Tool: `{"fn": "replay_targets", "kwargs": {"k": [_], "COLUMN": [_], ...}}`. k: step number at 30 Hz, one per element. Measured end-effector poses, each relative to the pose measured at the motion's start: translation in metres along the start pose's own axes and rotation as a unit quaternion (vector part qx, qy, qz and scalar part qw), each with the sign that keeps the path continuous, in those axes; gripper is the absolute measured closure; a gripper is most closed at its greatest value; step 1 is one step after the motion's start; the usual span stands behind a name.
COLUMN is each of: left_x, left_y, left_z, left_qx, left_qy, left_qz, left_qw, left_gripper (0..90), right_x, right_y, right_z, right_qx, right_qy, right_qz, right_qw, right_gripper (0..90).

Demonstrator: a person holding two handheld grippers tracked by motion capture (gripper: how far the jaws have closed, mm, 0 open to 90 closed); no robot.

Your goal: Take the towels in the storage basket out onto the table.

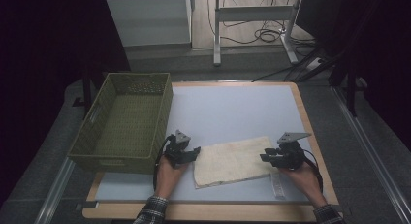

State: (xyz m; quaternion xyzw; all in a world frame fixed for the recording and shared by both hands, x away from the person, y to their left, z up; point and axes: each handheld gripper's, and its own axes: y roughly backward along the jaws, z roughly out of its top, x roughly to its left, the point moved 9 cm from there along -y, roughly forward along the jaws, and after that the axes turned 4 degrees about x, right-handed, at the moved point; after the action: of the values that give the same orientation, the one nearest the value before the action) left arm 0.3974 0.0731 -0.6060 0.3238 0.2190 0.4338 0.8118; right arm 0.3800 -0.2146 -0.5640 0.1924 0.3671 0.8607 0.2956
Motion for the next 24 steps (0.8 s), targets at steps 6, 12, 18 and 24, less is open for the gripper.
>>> {"fn": "replay_targets", "kwargs": {"k": [6, 12, 18, 24], "left_x": [0.000, 0.000, 0.000, 0.000], "left_y": [0.000, 0.000, 0.000, 0.000], "left_z": [0.000, 0.000, 0.000, 0.000], "left_qx": [-0.001, 0.000, -0.001, -0.001], "left_qy": [0.000, 0.000, -0.001, 0.000], "left_qz": [0.001, 0.000, 0.001, 0.001], "left_qw": [1.0000, 1.0000, 1.0000, 1.0000], "left_gripper": [43.5, 43.5, 43.5, 43.5], "right_x": [0.029, 0.059, 0.090, 0.124], "right_y": [-0.005, -0.014, -0.028, -0.046], "right_z": [0.001, 0.006, 0.014, 0.022], "right_qx": [0.007, 0.010, 0.016, 0.023], "right_qy": [0.023, 0.050, 0.074, 0.097], "right_qz": [0.015, 0.038, 0.062, 0.096], "right_qw": [0.9996, 0.9979, 0.9952, 0.9903], "right_gripper": [61.4, 58.6, 55.3, 57.4]}}
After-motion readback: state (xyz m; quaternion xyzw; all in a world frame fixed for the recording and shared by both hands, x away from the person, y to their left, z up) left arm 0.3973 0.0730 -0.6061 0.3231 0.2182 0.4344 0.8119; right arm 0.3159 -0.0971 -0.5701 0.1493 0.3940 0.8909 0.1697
